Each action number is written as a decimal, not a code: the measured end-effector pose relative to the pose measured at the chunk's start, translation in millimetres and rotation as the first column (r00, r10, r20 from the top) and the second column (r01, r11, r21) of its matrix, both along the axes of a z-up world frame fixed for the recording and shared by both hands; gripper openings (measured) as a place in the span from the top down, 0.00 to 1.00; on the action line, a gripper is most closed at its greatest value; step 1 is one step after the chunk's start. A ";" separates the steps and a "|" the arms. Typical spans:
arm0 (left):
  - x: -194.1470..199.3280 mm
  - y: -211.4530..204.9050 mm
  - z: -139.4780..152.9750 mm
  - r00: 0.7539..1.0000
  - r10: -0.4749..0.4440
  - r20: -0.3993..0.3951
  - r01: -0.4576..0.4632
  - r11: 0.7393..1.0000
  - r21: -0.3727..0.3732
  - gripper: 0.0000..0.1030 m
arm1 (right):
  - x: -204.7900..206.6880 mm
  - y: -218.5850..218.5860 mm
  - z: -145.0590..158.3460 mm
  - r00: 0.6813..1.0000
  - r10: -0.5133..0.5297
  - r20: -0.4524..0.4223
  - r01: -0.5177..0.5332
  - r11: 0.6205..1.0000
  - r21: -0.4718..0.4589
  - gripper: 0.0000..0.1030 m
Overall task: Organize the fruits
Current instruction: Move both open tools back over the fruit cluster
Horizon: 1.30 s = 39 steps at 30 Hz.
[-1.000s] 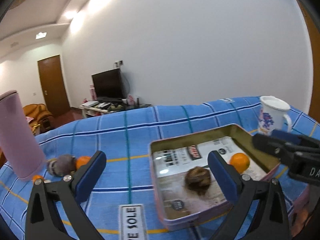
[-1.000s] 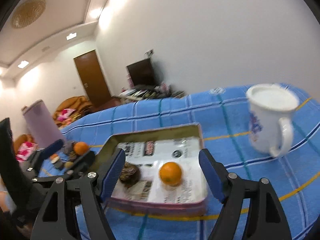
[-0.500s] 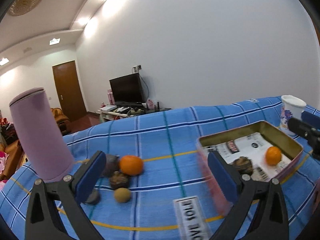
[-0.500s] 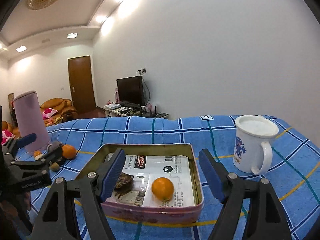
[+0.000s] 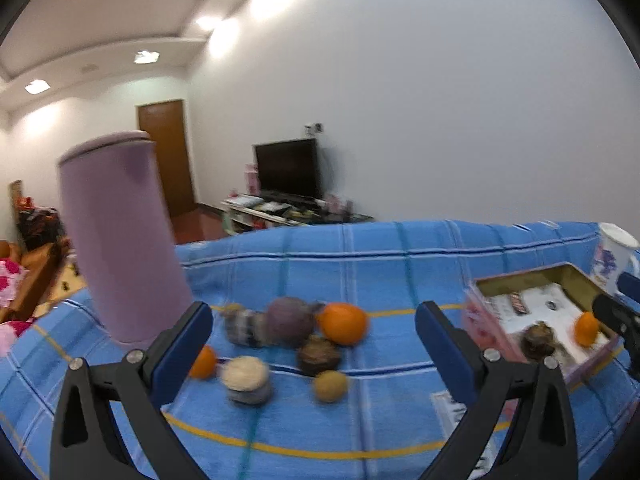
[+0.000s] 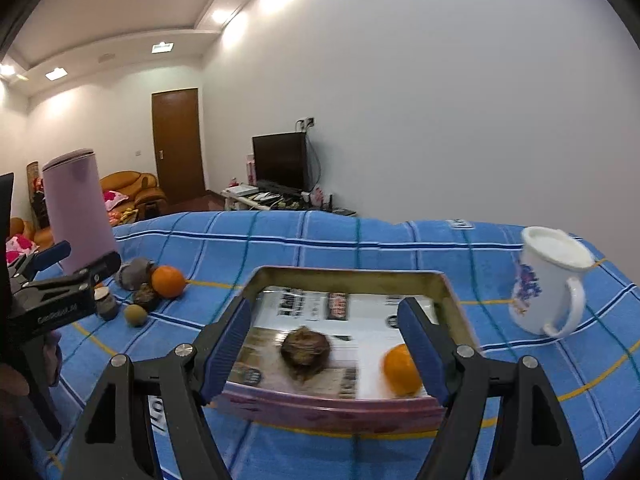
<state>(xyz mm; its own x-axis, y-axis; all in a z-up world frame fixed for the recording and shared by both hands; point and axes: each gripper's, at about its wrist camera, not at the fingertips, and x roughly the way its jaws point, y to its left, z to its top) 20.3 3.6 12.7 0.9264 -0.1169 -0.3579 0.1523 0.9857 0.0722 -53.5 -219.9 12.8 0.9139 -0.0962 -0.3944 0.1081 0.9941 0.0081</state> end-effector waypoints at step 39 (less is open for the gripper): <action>38.2 106.5 -12.0 0.964 0.231 -0.131 -0.230 0.973 0.018 0.00 | 80.9 147.8 -25.0 0.931 0.325 -0.169 -0.290 0.936 0.199 0.29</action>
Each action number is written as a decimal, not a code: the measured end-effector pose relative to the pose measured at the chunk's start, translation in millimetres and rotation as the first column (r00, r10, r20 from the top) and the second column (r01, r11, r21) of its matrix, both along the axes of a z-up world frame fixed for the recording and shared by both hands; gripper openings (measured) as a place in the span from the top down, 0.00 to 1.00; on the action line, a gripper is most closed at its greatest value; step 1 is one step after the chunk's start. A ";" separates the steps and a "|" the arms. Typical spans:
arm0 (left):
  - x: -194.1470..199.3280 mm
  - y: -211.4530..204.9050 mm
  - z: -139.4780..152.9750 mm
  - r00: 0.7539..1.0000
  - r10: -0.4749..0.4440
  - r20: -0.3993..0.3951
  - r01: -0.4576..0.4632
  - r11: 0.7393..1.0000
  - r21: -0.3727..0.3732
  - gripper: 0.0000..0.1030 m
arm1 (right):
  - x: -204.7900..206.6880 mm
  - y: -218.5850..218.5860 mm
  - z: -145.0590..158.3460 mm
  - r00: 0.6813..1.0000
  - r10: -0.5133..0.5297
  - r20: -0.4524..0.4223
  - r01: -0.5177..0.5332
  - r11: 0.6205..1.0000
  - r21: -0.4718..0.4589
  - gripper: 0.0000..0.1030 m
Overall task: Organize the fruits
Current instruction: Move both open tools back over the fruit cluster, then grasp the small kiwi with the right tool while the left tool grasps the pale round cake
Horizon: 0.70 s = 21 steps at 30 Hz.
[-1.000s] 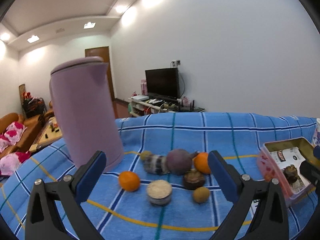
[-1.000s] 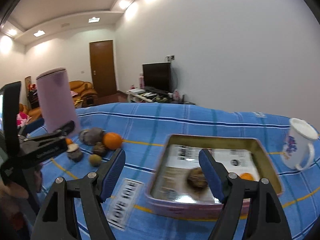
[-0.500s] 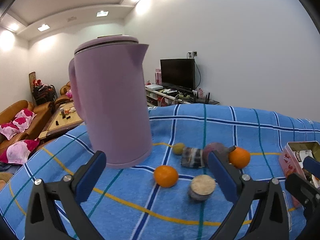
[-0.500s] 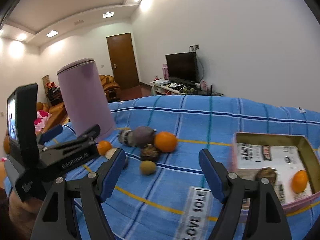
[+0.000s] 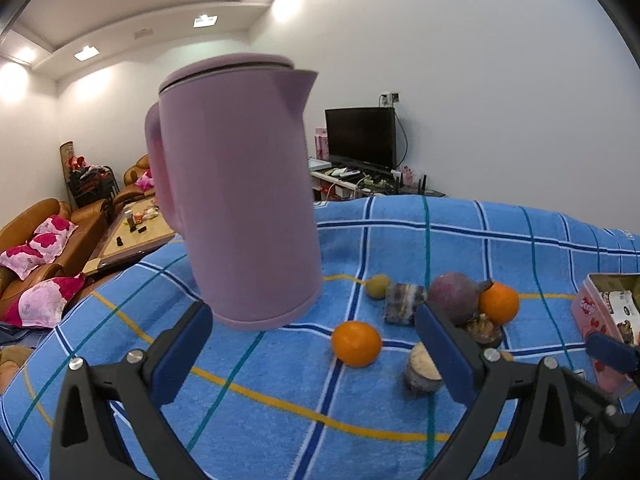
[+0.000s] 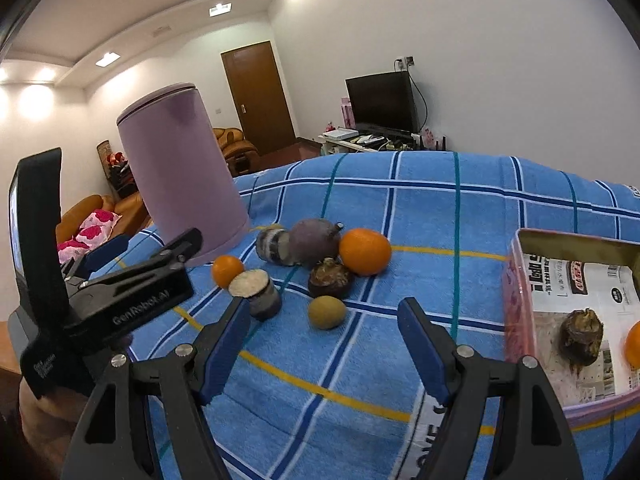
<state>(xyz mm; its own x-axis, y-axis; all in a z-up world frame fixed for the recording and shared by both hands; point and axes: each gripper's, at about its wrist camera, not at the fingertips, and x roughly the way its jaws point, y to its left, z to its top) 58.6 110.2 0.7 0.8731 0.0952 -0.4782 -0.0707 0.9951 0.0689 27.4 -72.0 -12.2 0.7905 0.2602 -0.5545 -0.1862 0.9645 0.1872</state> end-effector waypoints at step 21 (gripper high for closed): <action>7.7 28.9 -6.8 0.997 0.022 -0.079 -0.024 1.000 -0.019 0.00 | 44.8 29.2 -25.7 0.979 0.052 -0.197 -0.075 0.991 -0.113 0.50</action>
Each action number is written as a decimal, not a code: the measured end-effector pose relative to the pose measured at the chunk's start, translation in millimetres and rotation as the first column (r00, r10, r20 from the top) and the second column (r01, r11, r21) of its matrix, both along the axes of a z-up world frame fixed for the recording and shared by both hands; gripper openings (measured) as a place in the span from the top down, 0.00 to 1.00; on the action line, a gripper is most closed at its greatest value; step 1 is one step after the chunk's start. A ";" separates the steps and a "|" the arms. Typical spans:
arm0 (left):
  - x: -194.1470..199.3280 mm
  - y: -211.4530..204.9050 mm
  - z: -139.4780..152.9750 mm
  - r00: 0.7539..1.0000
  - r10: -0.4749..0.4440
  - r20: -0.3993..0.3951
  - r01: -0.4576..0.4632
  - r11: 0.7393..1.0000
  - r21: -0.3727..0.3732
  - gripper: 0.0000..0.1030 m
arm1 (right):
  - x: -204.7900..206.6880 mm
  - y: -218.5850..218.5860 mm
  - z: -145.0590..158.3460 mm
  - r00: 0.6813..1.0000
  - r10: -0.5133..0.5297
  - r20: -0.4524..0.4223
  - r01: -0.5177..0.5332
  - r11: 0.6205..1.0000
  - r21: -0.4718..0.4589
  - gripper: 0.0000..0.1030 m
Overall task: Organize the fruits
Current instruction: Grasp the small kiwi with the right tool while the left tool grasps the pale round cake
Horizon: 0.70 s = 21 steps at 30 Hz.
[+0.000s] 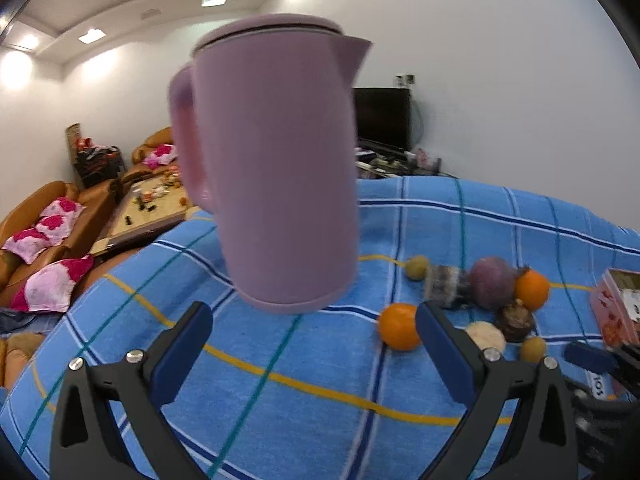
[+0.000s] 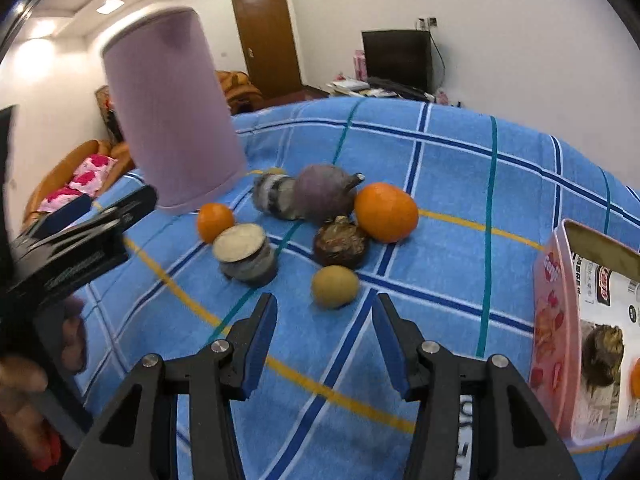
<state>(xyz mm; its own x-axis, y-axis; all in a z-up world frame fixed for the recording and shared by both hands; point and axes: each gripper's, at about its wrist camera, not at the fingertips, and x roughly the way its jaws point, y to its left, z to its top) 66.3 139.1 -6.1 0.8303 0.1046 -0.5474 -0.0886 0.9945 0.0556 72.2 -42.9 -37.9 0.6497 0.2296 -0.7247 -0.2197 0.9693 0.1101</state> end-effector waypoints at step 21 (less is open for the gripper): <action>-1.7 -46.0 -10.6 0.960 -0.275 -0.056 0.274 0.961 -0.031 0.00 | -17.7 -25.5 15.1 0.998 0.007 0.060 -0.011 0.997 0.071 0.69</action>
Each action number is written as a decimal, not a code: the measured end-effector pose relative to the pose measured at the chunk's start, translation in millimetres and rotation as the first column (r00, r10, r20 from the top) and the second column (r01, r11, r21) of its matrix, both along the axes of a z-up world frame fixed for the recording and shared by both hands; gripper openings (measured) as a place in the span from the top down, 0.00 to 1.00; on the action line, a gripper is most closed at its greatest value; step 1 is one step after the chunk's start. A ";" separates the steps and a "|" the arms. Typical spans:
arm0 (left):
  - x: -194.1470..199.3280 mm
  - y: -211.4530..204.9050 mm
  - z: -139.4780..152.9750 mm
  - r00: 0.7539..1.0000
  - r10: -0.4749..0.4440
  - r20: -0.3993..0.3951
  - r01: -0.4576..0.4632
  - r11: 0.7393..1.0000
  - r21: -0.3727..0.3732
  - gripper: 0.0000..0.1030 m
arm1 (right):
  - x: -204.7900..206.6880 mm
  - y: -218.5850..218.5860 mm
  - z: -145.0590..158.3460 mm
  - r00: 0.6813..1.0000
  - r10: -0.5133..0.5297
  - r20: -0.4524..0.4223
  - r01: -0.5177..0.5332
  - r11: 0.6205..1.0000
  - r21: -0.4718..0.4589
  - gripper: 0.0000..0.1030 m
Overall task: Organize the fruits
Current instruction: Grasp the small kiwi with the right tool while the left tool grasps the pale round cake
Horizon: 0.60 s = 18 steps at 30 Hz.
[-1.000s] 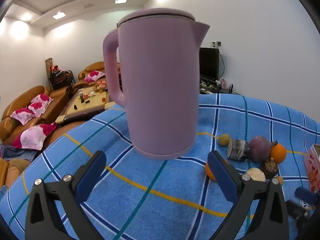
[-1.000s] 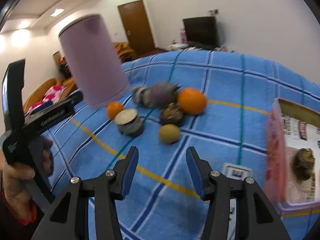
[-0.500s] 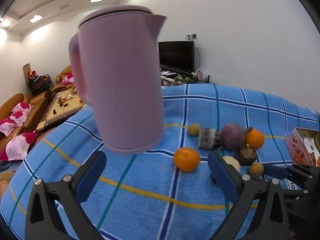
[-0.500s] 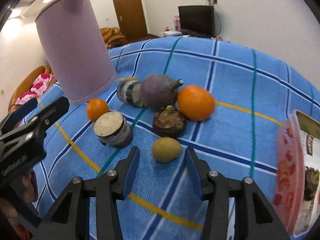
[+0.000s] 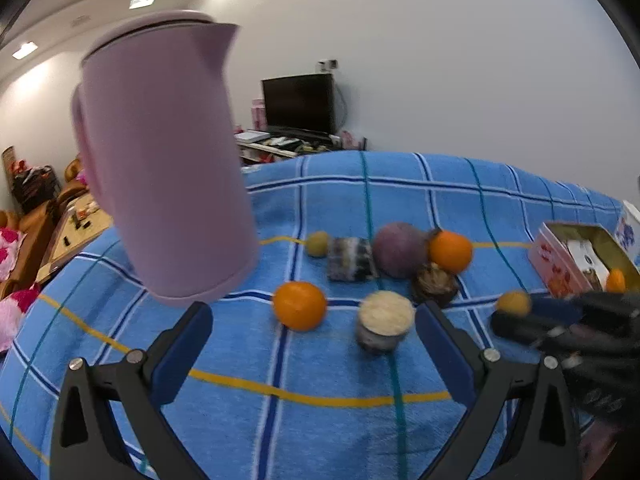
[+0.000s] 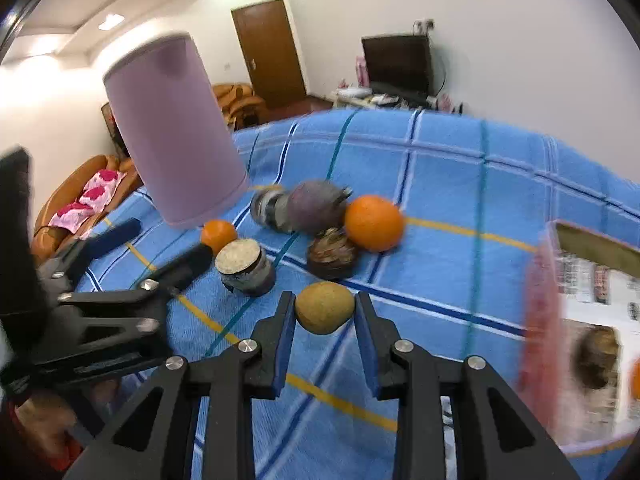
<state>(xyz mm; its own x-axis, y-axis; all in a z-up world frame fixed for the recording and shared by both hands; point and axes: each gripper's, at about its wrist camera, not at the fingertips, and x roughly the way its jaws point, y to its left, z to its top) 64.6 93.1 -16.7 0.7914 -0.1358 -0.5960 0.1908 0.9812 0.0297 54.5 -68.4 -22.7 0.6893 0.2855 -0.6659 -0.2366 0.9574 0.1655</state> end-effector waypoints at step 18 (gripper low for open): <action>35.1 -53.2 -20.4 0.989 -0.043 -0.142 0.059 0.993 0.107 0.19 | -44.6 -53.8 6.2 0.999 -0.025 0.036 0.023 0.998 0.055 0.69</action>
